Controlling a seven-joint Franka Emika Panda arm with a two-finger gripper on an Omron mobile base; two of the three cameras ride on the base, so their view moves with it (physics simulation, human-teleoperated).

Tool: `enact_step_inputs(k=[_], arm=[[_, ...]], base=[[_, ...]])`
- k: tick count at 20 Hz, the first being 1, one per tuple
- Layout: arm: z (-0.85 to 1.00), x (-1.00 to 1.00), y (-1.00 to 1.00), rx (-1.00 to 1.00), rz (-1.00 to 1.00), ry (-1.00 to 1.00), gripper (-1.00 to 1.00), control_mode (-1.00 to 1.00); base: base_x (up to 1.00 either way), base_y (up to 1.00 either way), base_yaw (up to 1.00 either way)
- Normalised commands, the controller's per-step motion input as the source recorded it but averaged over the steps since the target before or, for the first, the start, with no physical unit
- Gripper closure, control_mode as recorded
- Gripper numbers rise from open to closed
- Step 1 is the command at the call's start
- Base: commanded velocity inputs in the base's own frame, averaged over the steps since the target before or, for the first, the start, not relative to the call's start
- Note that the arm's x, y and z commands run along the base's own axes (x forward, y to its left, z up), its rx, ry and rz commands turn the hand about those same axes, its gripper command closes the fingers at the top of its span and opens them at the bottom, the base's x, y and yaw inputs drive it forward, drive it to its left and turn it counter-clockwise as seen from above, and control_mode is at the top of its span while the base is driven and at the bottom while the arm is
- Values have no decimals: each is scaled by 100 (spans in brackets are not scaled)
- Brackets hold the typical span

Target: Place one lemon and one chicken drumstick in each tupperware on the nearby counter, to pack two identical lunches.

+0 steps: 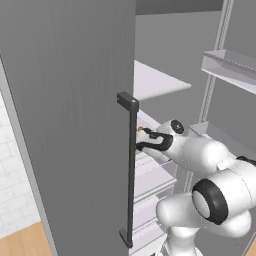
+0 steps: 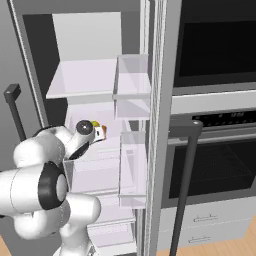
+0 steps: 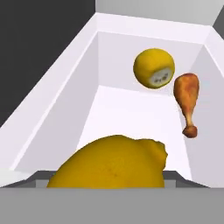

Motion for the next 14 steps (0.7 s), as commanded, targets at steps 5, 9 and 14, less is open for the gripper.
enact_step_inputs(k=[5,9,14], arm=[[95,-100,-17,0,-12,0,100,-100],[100,-90,-19,0,-12,0,100,-100],[100,-100,-19,0,-15,0,100,-100]], base=[[0,0,0],[0,0,0],[0,0,0]])
